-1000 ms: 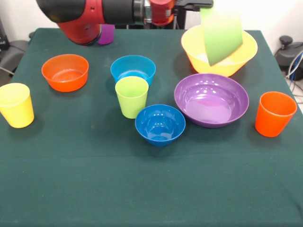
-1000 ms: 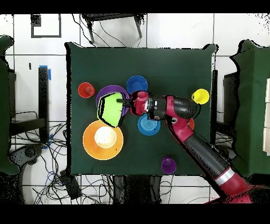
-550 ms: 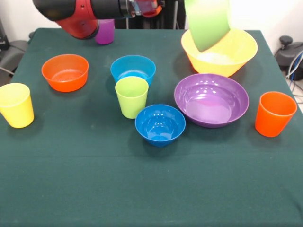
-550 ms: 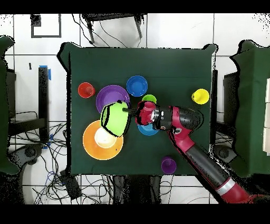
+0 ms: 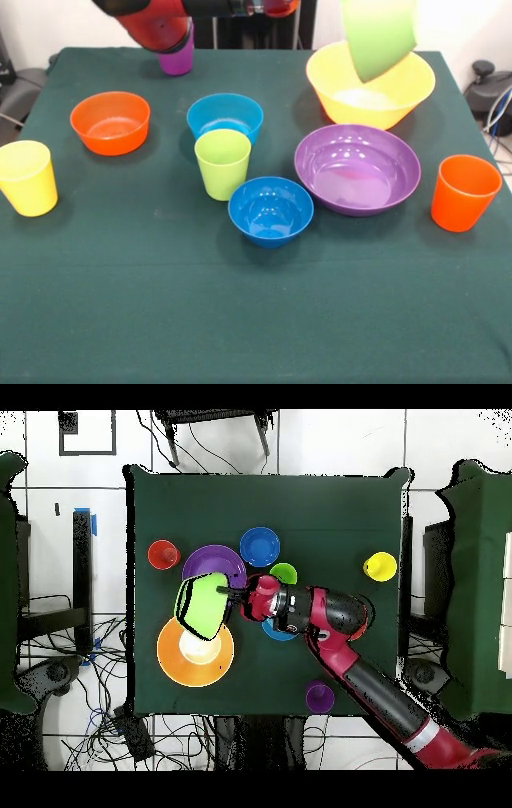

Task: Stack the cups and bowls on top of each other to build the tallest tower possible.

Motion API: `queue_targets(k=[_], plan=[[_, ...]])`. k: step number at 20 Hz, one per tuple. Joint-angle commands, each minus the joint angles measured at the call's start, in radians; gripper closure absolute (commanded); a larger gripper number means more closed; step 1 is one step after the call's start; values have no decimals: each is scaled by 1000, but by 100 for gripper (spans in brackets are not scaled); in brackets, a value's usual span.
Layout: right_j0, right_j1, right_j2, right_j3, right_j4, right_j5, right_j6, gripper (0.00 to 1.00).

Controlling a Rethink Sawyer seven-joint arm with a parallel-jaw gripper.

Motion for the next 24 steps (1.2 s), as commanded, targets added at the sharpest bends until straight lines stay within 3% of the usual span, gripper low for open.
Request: queue_targets(k=[1,9,13,19,24], plan=[[62,-64,40,-6,12,-138,134,100],[93,-143,-21,-156,-10,39,2,100],[117,-132,-62,-228,-18,96,-42,100],[155,-43,-134,-329,-29,164,-98,100],[169,37,-138,-408,-83,102,-175,100]])
